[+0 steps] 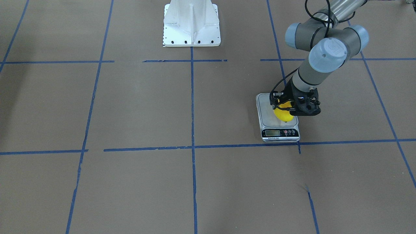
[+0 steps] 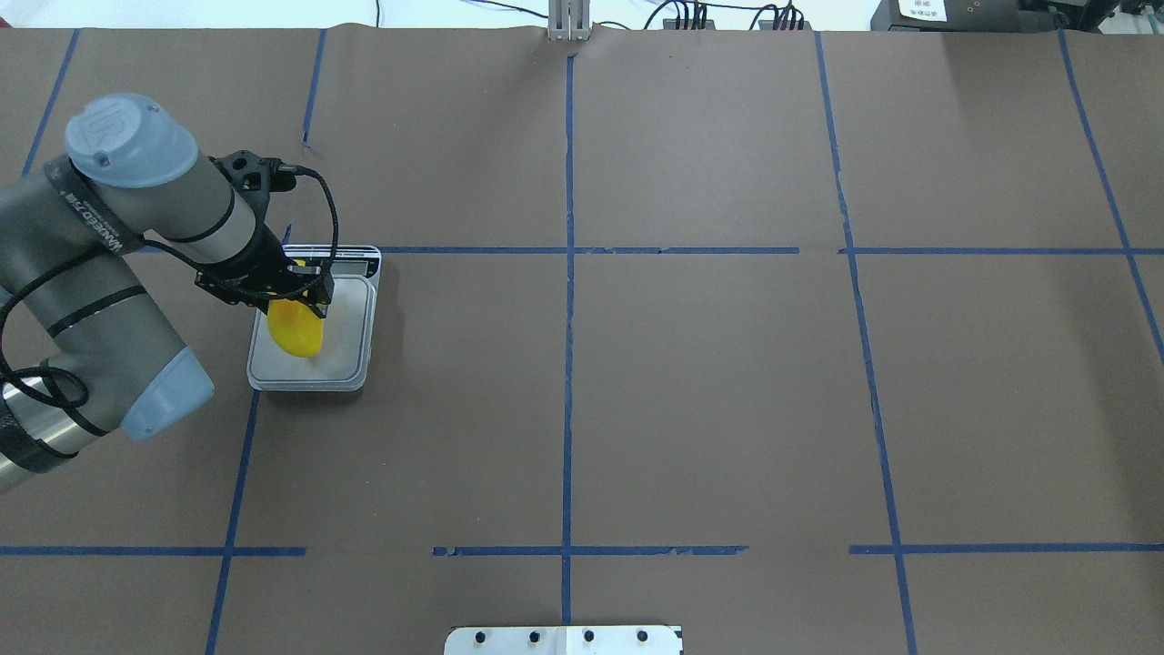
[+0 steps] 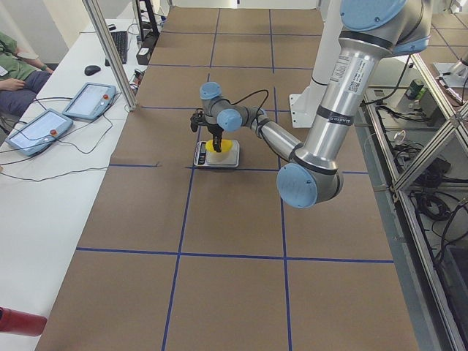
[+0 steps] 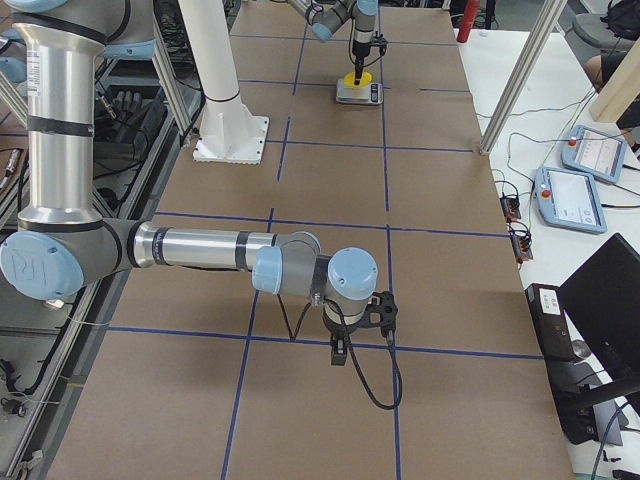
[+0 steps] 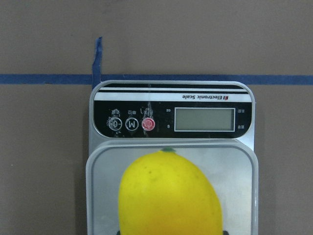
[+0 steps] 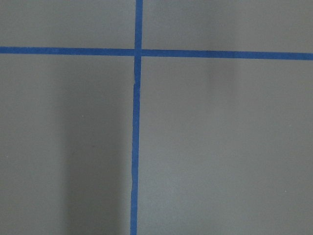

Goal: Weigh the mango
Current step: 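Lower the mango onto the scale and open the left gripper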

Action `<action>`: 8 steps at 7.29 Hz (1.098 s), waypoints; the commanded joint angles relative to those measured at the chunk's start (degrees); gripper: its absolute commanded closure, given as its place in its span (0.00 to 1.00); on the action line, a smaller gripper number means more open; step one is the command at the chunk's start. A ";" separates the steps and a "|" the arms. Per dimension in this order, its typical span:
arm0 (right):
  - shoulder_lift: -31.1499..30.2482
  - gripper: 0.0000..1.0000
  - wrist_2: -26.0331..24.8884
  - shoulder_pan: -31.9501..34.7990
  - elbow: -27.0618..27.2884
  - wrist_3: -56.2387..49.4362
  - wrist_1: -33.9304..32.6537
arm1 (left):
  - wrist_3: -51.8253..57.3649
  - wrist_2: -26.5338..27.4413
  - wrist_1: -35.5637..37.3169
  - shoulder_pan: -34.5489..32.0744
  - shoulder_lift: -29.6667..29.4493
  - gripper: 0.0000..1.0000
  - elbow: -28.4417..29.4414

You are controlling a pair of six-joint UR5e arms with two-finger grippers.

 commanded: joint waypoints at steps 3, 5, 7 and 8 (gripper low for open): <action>0.00 0.00 0.00 0.00 0.00 0.00 -0.01 | 0.55 0.35 -1.75 -0.26 0.12 0.00 0.56; 0.00 0.00 0.00 0.00 0.00 0.00 -0.01 | 0.82 0.27 -0.78 -5.42 0.91 0.00 -4.61; 0.00 0.00 0.00 0.00 0.00 0.00 0.08 | 5.70 -0.26 0.01 -12.88 8.42 0.00 -12.84; 0.00 0.00 0.00 0.00 0.00 0.00 -0.01 | 15.14 -0.70 0.01 -18.06 13.08 0.00 -14.11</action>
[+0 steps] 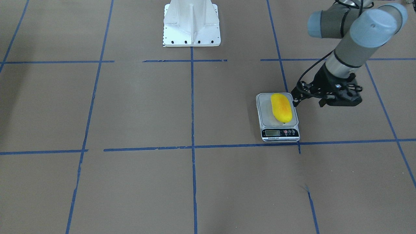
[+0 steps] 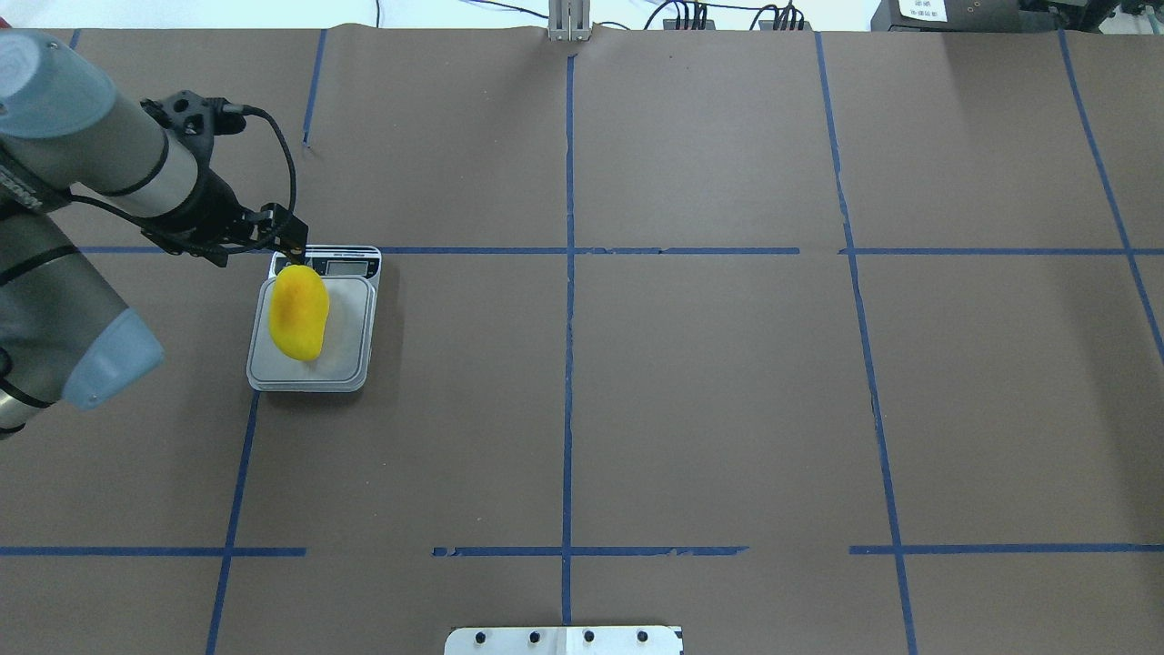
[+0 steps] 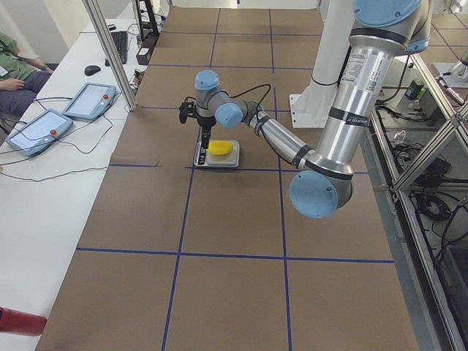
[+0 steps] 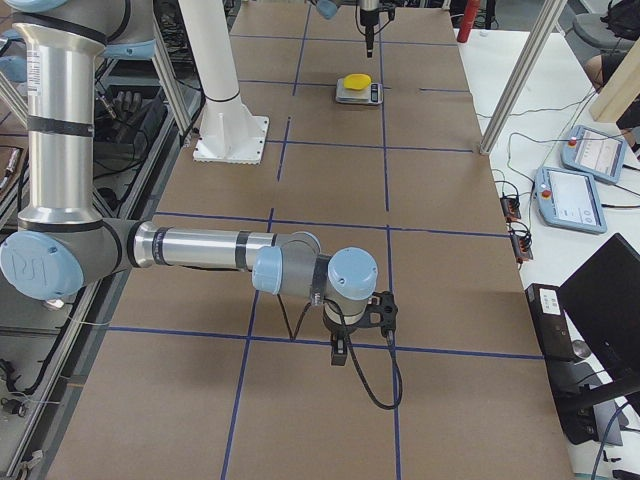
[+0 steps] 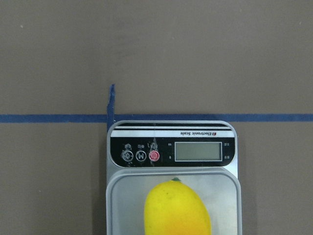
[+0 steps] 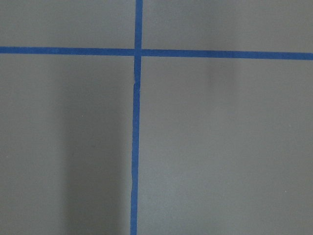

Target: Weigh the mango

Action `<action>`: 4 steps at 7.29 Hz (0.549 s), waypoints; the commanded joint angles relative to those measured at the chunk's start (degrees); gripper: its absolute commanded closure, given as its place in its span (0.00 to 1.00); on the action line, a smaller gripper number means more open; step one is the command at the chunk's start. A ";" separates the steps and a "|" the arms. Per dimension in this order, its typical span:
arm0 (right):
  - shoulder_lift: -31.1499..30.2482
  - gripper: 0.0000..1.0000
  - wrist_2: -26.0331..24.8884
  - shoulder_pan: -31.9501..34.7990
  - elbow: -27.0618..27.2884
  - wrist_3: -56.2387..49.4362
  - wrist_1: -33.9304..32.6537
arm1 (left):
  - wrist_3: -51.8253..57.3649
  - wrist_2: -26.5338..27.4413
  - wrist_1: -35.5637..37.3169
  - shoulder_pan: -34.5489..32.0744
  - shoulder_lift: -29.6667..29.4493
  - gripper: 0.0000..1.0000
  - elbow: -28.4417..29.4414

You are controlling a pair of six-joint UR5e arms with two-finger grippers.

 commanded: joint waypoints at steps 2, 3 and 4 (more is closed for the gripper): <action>-0.09 0.00 0.00 0.00 0.00 0.00 -0.04 | 26.88 -2.68 -0.51 -15.26 11.41 0.00 1.30; 0.00 0.00 0.00 0.00 0.00 0.00 -0.04 | 34.96 -2.77 -0.60 -20.70 11.86 0.00 5.60; -0.09 0.00 0.00 0.00 0.00 0.00 -0.04 | 42.96 -3.04 -0.69 -25.19 13.00 0.00 11.56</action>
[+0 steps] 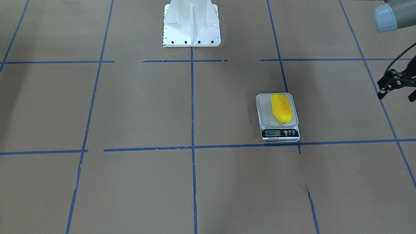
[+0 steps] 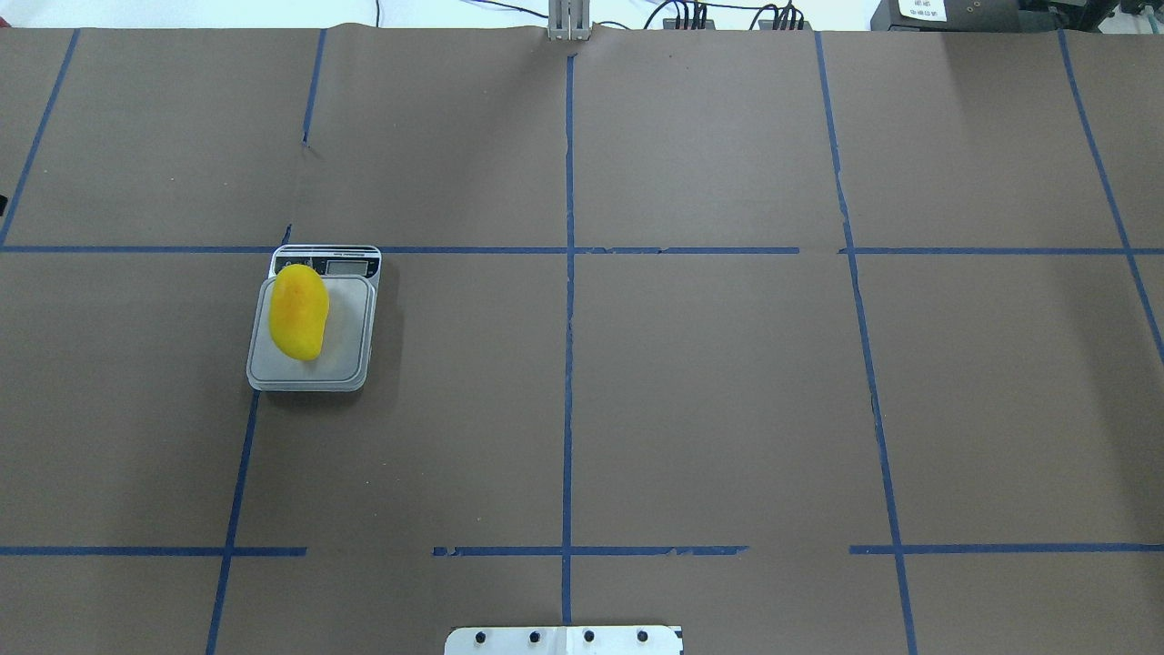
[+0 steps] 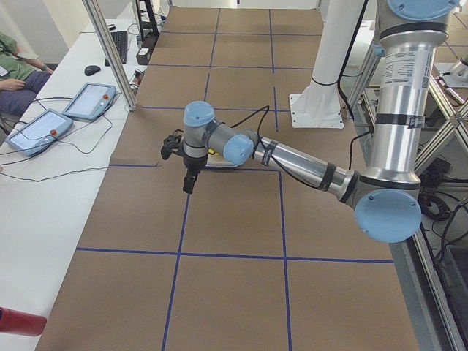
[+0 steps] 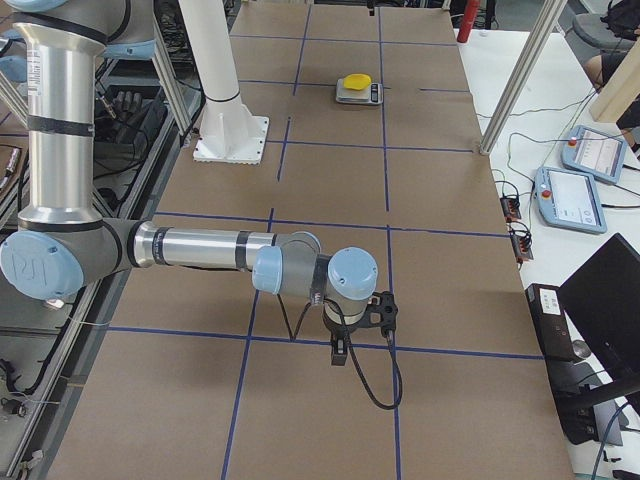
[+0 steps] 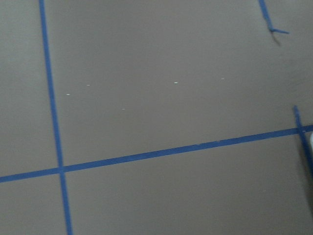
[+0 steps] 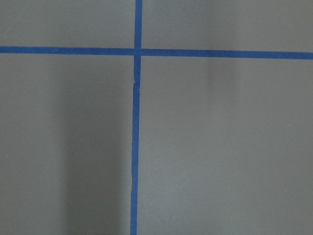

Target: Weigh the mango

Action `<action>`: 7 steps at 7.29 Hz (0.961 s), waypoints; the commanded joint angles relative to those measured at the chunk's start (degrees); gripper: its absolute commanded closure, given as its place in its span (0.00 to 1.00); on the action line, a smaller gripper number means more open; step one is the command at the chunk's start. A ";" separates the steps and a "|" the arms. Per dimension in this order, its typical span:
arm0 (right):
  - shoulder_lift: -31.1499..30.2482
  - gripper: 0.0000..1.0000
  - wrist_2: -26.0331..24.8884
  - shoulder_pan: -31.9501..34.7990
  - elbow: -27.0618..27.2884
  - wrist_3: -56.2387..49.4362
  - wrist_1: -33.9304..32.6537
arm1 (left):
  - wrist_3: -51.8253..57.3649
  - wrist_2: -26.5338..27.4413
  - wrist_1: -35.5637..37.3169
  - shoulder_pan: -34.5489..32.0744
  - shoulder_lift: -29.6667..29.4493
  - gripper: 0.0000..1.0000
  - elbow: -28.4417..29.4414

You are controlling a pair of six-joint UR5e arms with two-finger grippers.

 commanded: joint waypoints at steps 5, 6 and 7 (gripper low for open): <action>0.04 0.00 0.00 0.00 0.00 0.00 0.00 | 18.60 -9.45 0.99 -15.33 4.60 0.00 13.82; -0.05 0.00 0.00 0.00 0.00 0.00 0.09 | 18.60 -9.56 1.69 -15.33 5.49 0.00 13.38; 0.04 0.00 0.00 0.00 0.00 0.00 0.09 | 18.60 -10.17 5.17 -15.33 5.50 0.00 11.98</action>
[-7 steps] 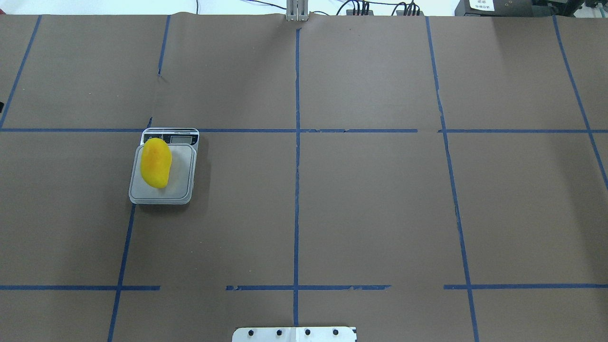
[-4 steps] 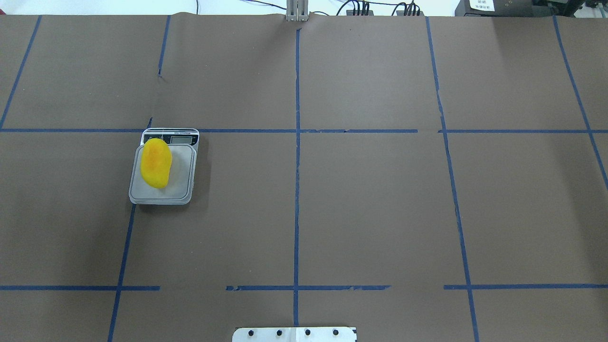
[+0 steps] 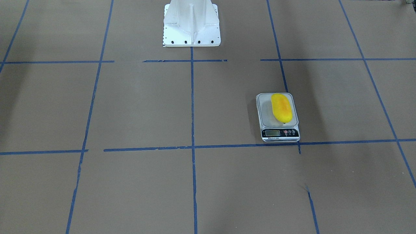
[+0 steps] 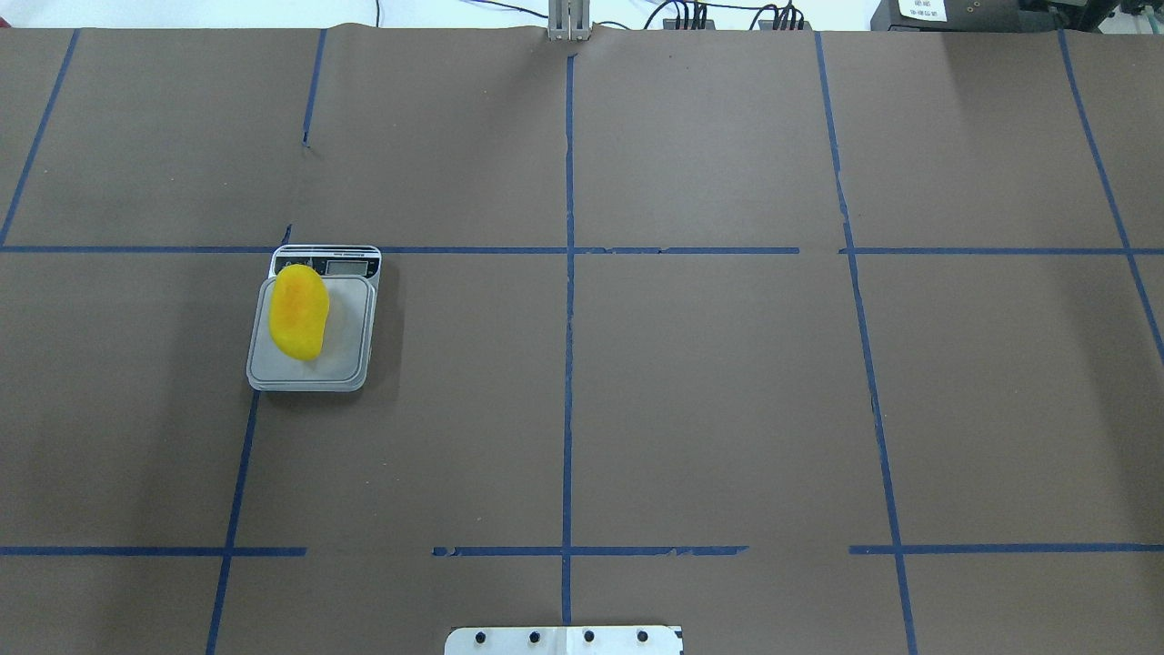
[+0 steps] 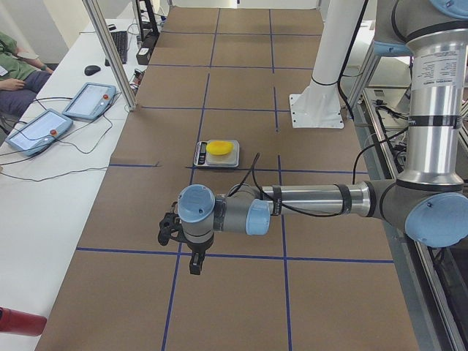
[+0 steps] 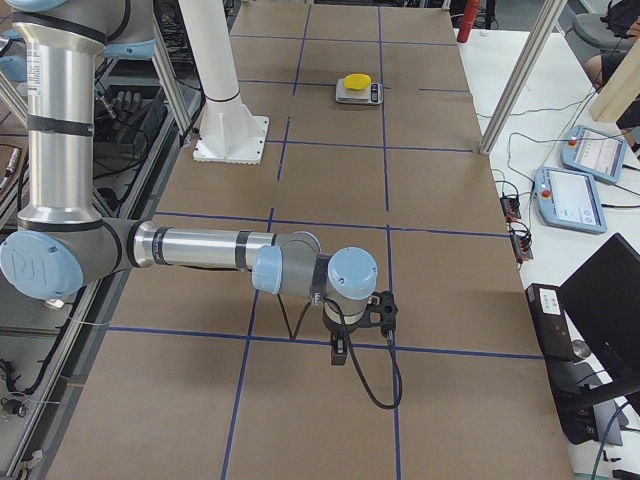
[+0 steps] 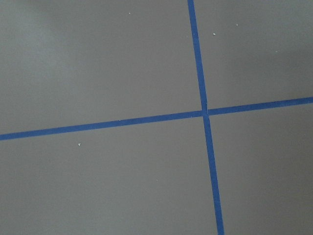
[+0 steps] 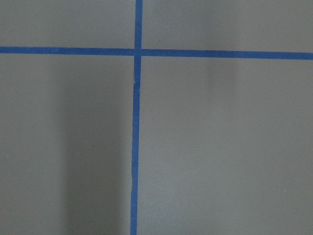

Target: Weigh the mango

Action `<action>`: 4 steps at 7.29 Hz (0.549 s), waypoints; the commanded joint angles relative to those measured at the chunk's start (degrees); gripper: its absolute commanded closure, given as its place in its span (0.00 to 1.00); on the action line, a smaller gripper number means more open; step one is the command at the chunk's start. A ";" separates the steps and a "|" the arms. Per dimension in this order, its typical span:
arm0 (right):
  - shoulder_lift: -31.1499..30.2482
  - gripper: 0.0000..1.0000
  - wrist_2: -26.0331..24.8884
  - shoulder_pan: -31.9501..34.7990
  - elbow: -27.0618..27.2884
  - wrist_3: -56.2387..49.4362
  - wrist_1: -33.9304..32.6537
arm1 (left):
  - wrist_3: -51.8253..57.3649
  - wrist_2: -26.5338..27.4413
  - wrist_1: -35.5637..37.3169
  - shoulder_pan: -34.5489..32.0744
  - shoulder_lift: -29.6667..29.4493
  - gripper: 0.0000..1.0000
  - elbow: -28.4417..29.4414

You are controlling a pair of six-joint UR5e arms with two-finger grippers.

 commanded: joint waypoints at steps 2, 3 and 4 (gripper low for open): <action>-0.05 0.00 0.00 0.00 0.00 0.00 0.03 | 0.02 -1.11 7.28 0.04 0.32 0.00 -3.44; 0.03 0.00 0.00 0.00 0.00 0.00 -0.05 | 0.02 -1.11 7.20 0.04 0.32 0.00 -3.36; 0.03 0.00 0.00 0.00 0.00 0.00 -0.05 | 0.02 -1.11 6.94 0.04 0.24 0.00 -3.01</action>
